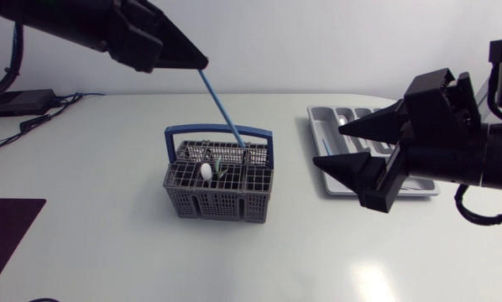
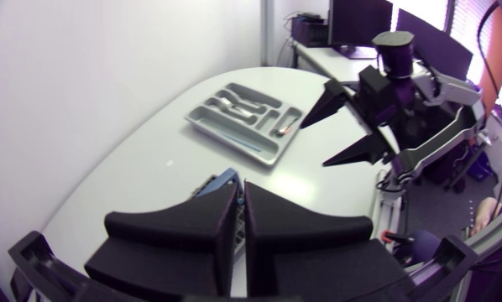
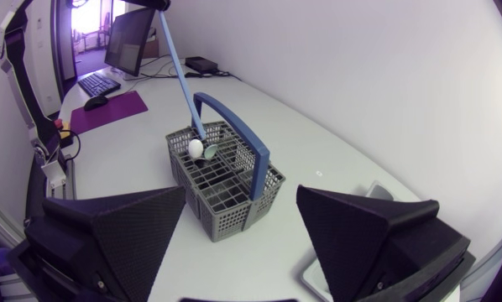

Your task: Unload the cutlery basket into the drawer organizer.

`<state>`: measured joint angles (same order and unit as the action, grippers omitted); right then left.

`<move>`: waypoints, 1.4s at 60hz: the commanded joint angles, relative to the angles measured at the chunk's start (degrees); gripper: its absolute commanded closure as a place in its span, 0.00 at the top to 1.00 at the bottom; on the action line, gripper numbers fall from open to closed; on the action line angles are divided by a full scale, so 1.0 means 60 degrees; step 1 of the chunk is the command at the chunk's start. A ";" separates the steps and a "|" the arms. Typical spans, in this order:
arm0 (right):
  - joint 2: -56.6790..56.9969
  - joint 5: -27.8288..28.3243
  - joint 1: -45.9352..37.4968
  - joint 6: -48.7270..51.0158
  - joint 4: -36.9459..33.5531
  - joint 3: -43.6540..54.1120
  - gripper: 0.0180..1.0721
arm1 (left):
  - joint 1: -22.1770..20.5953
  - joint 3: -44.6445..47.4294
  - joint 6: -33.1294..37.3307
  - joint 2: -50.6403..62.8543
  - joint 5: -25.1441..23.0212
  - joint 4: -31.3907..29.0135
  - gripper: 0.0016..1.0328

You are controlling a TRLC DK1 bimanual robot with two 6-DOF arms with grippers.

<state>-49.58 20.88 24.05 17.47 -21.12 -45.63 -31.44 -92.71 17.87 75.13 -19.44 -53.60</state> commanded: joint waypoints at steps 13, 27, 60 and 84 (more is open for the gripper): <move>-0.0994 0.0474 0.0898 0.0076 0.0430 -0.0174 0.86 | 0.0655 0.0275 -0.0283 0.1291 -0.2634 0.0423 0.03; -0.1873 0.0914 0.1059 -0.0027 0.0679 -0.0643 0.78 | 0.0494 0.0480 -0.0239 0.1994 -0.3322 0.0570 0.03; -0.3016 0.1002 0.1206 -0.0041 0.1162 -0.1141 0.37 | 0.0436 0.0524 -0.0195 0.2346 -0.3703 0.0555 0.03; -0.3265 0.0943 0.1367 -0.0085 0.1250 -0.1111 0.22 | 0.0436 0.0495 -0.0195 0.2390 -0.3703 0.0526 0.03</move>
<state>-68.18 26.81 31.48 17.63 -14.46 -51.13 -28.69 -90.63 17.54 88.47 -40.53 -50.50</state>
